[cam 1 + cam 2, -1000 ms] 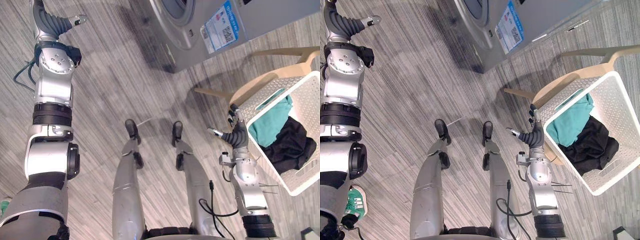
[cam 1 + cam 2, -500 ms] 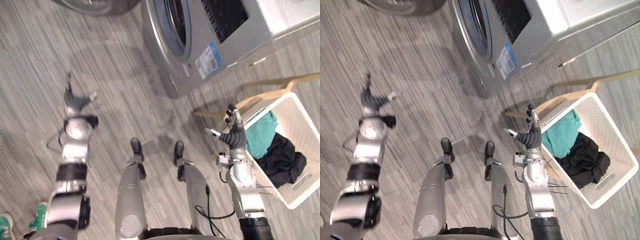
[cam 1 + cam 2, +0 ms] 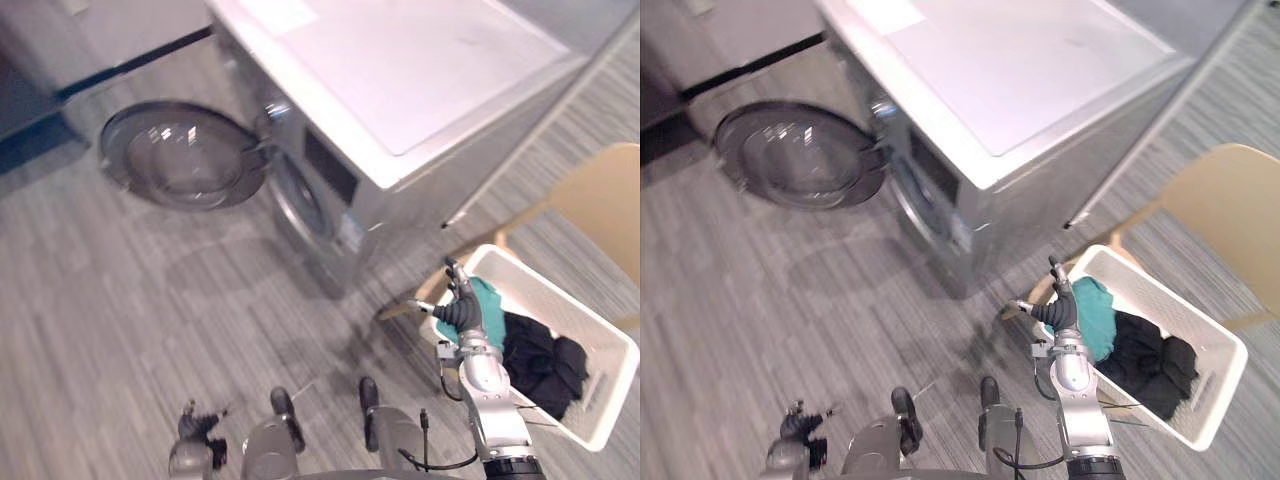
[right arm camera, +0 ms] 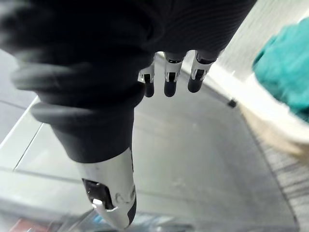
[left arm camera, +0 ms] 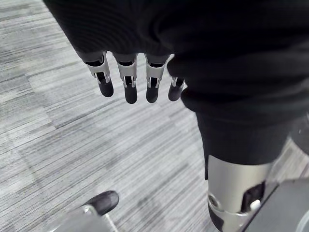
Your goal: Pick up the laundry basket with both hands and put the clothes into the washing machine.
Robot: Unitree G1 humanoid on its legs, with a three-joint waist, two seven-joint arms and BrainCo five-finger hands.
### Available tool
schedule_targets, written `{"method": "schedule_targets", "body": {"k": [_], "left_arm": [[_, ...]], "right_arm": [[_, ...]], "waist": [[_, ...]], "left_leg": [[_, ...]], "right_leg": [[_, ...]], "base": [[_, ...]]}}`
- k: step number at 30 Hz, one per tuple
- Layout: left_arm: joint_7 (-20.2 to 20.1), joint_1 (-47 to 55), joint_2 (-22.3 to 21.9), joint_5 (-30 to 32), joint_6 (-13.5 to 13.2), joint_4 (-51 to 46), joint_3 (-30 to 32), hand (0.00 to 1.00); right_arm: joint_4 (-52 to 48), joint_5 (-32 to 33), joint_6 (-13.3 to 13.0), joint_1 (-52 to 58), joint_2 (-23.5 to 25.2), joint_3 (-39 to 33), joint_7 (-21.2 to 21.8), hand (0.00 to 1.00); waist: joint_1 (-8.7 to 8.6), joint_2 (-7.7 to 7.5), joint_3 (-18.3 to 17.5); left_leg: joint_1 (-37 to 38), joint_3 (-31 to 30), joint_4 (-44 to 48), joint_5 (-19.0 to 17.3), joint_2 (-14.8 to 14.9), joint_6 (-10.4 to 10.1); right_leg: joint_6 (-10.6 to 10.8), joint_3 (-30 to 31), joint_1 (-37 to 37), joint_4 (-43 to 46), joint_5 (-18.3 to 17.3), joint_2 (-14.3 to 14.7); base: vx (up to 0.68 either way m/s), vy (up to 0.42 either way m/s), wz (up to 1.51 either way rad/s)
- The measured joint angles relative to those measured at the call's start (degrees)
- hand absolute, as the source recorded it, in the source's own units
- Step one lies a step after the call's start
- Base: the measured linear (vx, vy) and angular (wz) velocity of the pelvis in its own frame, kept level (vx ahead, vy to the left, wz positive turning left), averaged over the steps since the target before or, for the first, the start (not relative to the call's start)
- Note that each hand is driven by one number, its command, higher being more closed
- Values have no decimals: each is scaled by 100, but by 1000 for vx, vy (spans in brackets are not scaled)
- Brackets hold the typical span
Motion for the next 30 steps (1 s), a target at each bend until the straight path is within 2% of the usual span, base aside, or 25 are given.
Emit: {"method": "schedule_targets", "body": {"k": [2, 3, 4, 5, 6, 7, 8, 9, 10, 11, 12, 13, 14, 15, 16, 17, 19, 21, 24, 28, 30], "left_arm": [[-21, -29, 92, 113, -23, 115, -9, 0], [-36, -29, 110, 155, -41, 126, -9, 0], [-112, -28, 130, 215, -58, 134, -14, 0], [-137, -22, 108, 217, -59, 148, -40, 0], [-139, -18, 97, 220, -59, 162, -72, 0], [-164, -18, 93, 263, -59, 231, -222, 0], [-202, -19, 69, 286, -65, 234, -282, 0], [-226, -23, 39, 305, -72, 236, -324, 0], [-247, -28, -20, 319, -115, 234, -427, 0], [-248, -24, -40, 319, -129, 237, -468, 0], [-248, -7, -59, 318, -138, 257, -588, 0], [-251, -6, -65, 318, -152, 258, -627, 0], [-252, -9, -84, 318, -174, 260, -693, 0], [-255, -15, -117, 319, -188, 263, -763, 0], [-255, -17, -138, 318, -195, 263, -818, 0], [-255, -70, -90, 316, -216, 295, -863, 0], [-253, -189, -46, 318, -269, 393, -925, 0], [-250, -272, -46, 318, -310, 389, -941, 0], [-247, -392, -16, 318, -323, 391, -942, 0], [-218, -824, 11, 272, -386, 386, -982, 0], [-204, -963, 11, 186, -443, 366, -1052, 0]], "right_arm": [[22, -152, -14, 21, -125, 128, 73, 0], [46, -198, -23, 31, -153, 164, 78, 0], [121, -269, -36, 49, -215, 243, 110, 0], [138, -352, -36, 85, -324, 348, 177, 0], [150, -396, -37, 95, -383, 410, 207, 0], [184, -441, -51, 102, -529, 555, 256, 0], [195, -446, -56, 98, -608, 595, 298, 0], [223, -452, -60, 83, -661, 625, 307, 0], [386, -496, -55, 8, -745, 645, 318, 0], [491, -526, -46, -36, -780, 646, 323, 0], [679, -616, -20, -74, -825, 667, 329, 0], [738, -657, -20, -101, -843, 678, 329, 0], [873, -716, -15, -210, -916, 742, 325, 0], [1005, -844, -11, -415, -1041, 875, 317, 0], [1023, -889, -10, -519, -1152, 951, 316, 0], [1129, -938, -11, -708, -1187, 1088, 315, 0], [1174, -1034, -53, -971, -1318, 1313, 312, 0], [1291, -1062, -59, -1337, -1421, 1504, 312, 0], [1638, -1117, -126, -2177, -1576, 1868, 303, 0], [2397, -1323, -109, -3258, -2044, 2235, 283, 0], [2629, -1358, -105, -3583, -2199, 2386, 266, 0]], "waist": [[-27, -26, -117], [-28, -39, -134], [-22, -56, -143], [-24, -12, -126], [-16, 1, -128], [-12, 58, -150], [1, 90, -174], [-7, 99, -184], [-8, 141, -207], [3, 177, -216], [26, 167, -188], [32, 203, -184], [34, 236, -169], [45, 369, -181], [65, 508, -195], [154, 492, -112], [106, 472, -69], [149, 493, 87], [147, 577, 347], [169, 736, 844], [173, 741, 1039]], "left_leg": [[210, 283, 236, -89, 309, -136], [223, 285, 416, -98, 417, -149], [158, 192, 1040, -92, 716, -100], [66, -21, 1717, -28, 995, 267], [23, -156, 2056, 68, 1113, 470], [-177, -785, 2680, 484, 1186, 928], [-421, -1258, 3007, 637, 1152, 901], [-568, -1532, 3201, 506, 1068, 784], [-789, -1979, 3342, 67, 796, 555], [-853, -2171, 3312, -114, 624, 459], [-927, -2494, 2895, -417, 232, 341], [-929, -2622, 2614, -479, 71, 325], [-949, -2937, 1897, -530, -260, 251], [-894, -3329, 989, -414, -560, 121], [-894, -3463, 559, -188, -634, -5], [-869, -3392, 568, -23, -673, 173], [-1008, -3226, 522, -82, -863, 275], [-1131, -3015, 559, -120, -944, 377], [-1580, -2793, 627, -101, -1061, 527], [-2205, -2738, 620, 52, -1247, 738], [-2365, -2763, 618, 124, -1305, 783]], "right_leg": [[47, 160, 49, -4, -20, 226], [50, 225, 52, 4, -75, 302], [1, 358, 156, 10, -120, 431], [-40, 483, 258, 61, -140, 543], [-68, 579, 303, 109, -170, 603], [-132, 833, 468, 137, -223, 711], [-162, 994, 540, 77, -225, 740], [-170, 1097, 542, 60, -226, 752], [-183, 1338, 552, 2, -217, 752], [-184, 1453, 590, -45, -200, 748], [-146, 1686, 711, -162, -162, 741], [-124, 1767, 767, -188, -146, 738], [-78, 1923, 793, -209, -118, 724], [11, 2107, 742, -215, -88, 753], [56, 2199, 695, -221, -69, 827], [163, 2425, 615, -215, -43, 817], [382, 2514, 515, -463, 106, 633], [495, 2717, 320, -509, 196, 535], [602, 2954, -163, -528, 368, 409], [736, 2997, -743, -607, 583, 216], [762, 2969, -884, -586, 608, 166]], "base": [[95, -82, -86], [117, -161, -87], [167, -239, -82], [144, -212, -81], [179, -205, -91], [166, -96, -87], [202, -96, -84], [181, -18, -76], [146, 9, -72], [172, 30, -99], [162, 68, -76], [167, 133, -84], [131, 215, -82], [71, 224, -90], [27, 215, -103], [19, 199, -82], [29, 241, -46], [-34, 207, -36], [-76, 179, -38], [-72, 120, 5], [-22, 61, 19]]}}
